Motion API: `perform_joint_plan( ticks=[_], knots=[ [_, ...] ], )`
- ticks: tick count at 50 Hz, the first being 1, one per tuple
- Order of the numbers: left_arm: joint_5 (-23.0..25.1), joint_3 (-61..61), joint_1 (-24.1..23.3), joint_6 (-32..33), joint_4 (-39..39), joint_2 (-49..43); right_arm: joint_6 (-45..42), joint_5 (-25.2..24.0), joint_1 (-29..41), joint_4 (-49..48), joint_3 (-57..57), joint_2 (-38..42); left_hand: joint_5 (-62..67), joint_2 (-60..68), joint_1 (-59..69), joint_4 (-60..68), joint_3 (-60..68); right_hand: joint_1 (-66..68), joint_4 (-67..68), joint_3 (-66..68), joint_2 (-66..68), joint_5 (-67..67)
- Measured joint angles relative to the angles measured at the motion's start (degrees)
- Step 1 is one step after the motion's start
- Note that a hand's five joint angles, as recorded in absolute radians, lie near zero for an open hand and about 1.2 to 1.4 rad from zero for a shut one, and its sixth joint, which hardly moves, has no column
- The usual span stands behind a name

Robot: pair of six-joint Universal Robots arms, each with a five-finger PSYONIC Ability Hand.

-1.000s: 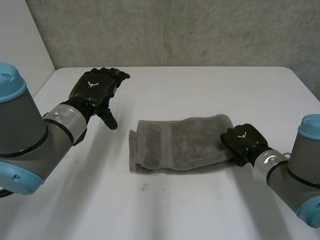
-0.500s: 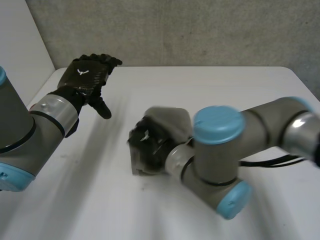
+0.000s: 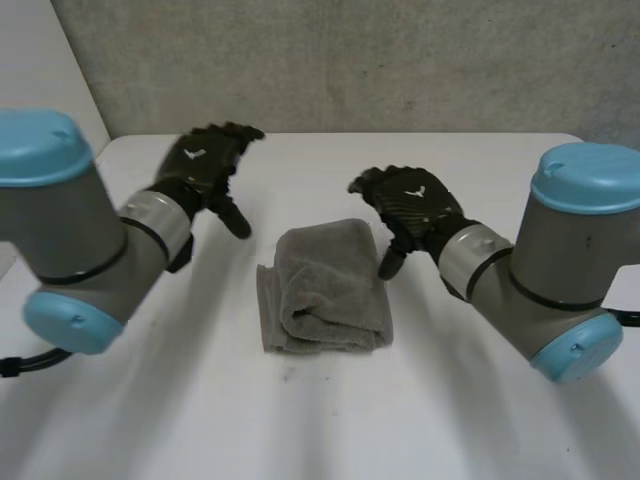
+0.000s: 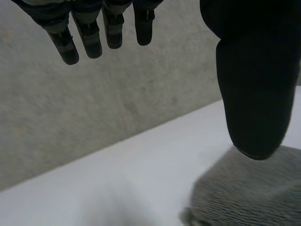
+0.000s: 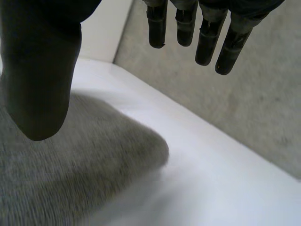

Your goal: Fold the towel.

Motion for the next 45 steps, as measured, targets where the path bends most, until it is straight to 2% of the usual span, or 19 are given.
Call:
perform_joint_plan(
  ticks=[6,11,17,24,30,36,45],
  knots=[
    [-1.1,2.7,-3.8,-1.3,-0.2,-7.3,0.8,0.1,-0.8,2.8,-2.0,4.0,0.0,0.1,0.0,0.0,0.0,0.0,0.0,0.0,0.0,0.0],
    [-3.9,3.7,-6.2,-1.1,-0.2,-13.0,1.5,0.2,0.1,3.8,-4.8,9.0,0.0,0.1,0.0,0.2,0.0,0.0,0.0,0.0,0.0,0.0],
    [-6.2,3.8,-6.8,-0.8,-0.3,-16.5,1.4,1.8,1.7,4.0,-7.7,13.9,0.0,0.1,0.0,0.2,0.0,0.0,0.0,0.0,0.0,0.0],
    [-6.8,3.1,-6.6,-0.7,-0.5,-17.4,0.7,4.2,2.3,4.0,-9.7,16.1,0.0,0.1,0.0,0.2,0.0,-0.1,0.0,0.0,0.0,0.0],
    [-6.6,3.0,-6.2,-0.8,-1.7,-14.9,0.5,4.7,2.3,4.2,-10.2,12.8,0.0,0.1,0.0,0.2,0.0,-0.1,0.0,0.0,0.0,0.0],
    [-6.6,3.1,-6.1,-0.8,-4.0,-7.3,0.7,6.7,1.9,5.9,-10.1,3.5,0.0,0.0,-0.2,0.0,-0.1,-0.1,0.0,0.0,0.0,0.0],
    [-7.9,5.0,-3.8,-0.9,-10.3,9.4,0.6,16.6,-2.2,9.1,-9.8,-12.1,0.0,-0.1,-0.2,-0.1,-0.1,-0.2,0.0,0.0,0.0,0.0]
  ],
)
